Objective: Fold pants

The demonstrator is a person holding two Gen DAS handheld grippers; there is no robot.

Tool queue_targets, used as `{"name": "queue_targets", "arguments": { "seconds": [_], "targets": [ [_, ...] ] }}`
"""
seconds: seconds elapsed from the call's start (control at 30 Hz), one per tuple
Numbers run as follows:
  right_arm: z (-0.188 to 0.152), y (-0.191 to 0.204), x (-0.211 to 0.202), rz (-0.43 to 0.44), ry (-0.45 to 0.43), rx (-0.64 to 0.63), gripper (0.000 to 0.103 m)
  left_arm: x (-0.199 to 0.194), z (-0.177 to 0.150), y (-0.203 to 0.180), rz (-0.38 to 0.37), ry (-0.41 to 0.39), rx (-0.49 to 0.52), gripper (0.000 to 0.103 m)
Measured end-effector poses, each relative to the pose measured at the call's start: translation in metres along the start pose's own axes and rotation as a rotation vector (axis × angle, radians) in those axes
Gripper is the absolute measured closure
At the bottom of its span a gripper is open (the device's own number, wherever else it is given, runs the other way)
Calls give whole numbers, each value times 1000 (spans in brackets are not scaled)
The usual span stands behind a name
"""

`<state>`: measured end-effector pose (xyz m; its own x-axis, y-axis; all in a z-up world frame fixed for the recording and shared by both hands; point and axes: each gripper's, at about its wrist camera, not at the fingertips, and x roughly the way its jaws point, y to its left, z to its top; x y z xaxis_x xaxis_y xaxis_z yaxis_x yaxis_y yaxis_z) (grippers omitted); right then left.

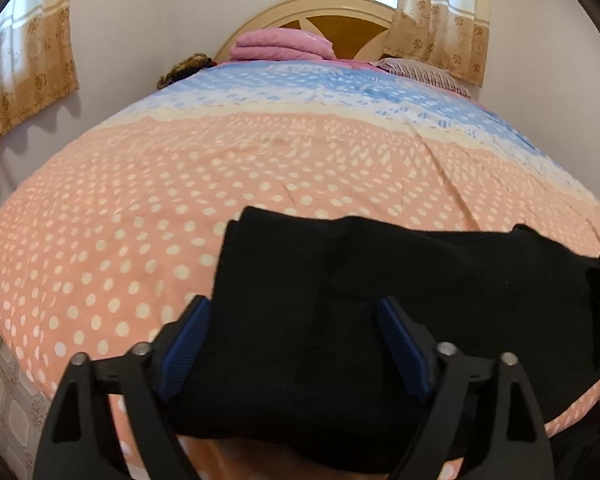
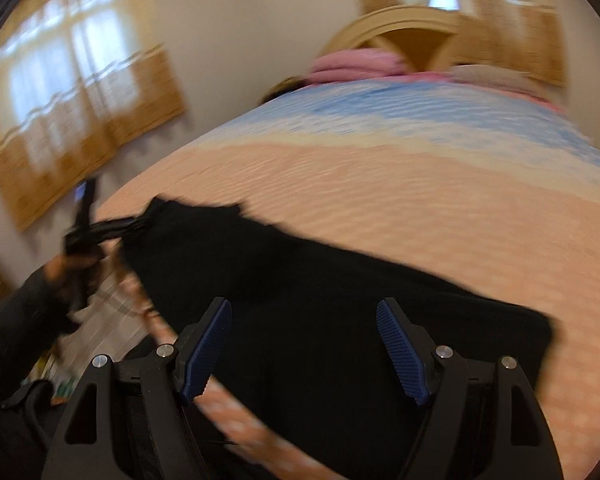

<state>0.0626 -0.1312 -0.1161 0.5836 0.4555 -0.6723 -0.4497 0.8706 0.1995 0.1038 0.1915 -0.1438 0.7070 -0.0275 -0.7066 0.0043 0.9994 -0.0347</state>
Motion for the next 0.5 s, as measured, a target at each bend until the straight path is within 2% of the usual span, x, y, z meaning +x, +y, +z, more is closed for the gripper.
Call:
{"name": "queue_targets", "arguments": {
  "seconds": [0.17,0.3,0.5],
  "targets": [
    [-4,23,46,40,108,-35,27,7,-1,-10,35,-4,41,6],
    [-9,38,56,-12,115,-107,25,7,-2,-9,34,-12,39,5],
    [-10,47,60,-14,136,-122,23,8,-4,-5,23,-25,25,4]
  ]
}}
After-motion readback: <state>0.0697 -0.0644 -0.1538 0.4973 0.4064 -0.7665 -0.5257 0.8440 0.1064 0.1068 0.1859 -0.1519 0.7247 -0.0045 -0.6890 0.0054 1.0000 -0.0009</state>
